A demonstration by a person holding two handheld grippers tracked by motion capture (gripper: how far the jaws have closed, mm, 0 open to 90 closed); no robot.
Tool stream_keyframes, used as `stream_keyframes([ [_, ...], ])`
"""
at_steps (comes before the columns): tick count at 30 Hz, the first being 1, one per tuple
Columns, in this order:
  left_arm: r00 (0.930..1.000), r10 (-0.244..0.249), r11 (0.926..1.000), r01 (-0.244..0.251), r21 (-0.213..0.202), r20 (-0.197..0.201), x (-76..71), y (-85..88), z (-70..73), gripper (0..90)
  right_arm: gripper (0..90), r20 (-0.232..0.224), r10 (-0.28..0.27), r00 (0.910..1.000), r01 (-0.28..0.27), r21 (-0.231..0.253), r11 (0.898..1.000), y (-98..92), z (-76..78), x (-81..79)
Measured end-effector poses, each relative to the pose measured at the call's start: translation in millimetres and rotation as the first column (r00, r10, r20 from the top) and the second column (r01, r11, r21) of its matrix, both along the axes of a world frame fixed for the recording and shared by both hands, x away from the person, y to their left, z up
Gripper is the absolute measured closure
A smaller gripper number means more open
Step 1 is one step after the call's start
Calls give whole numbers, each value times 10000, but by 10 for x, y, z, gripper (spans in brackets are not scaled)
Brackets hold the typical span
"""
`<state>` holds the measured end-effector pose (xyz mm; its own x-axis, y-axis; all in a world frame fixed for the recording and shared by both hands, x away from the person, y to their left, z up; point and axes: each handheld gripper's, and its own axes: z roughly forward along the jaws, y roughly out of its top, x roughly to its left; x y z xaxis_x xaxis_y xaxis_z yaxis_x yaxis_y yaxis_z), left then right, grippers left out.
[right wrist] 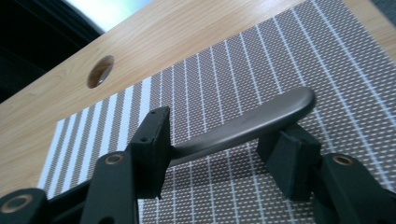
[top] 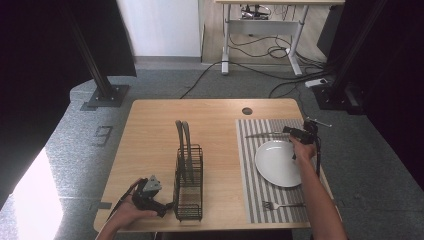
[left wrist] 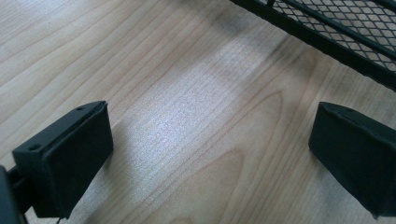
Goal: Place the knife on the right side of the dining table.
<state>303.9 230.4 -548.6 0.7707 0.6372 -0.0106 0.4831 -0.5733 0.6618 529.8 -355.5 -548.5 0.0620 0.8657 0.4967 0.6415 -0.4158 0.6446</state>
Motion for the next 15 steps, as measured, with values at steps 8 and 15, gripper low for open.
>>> stream_keyframes([
  [8,10000,-5,10000,5,0,1,1,-1,0,0,416,-209,80,9997,-92,-595,9982,23,20,-2],
  [15,10000,-7,10000,7,2,0,1,-1,0,0,416,18,75,10000,-74,-738,9972,6,76,-21],
])
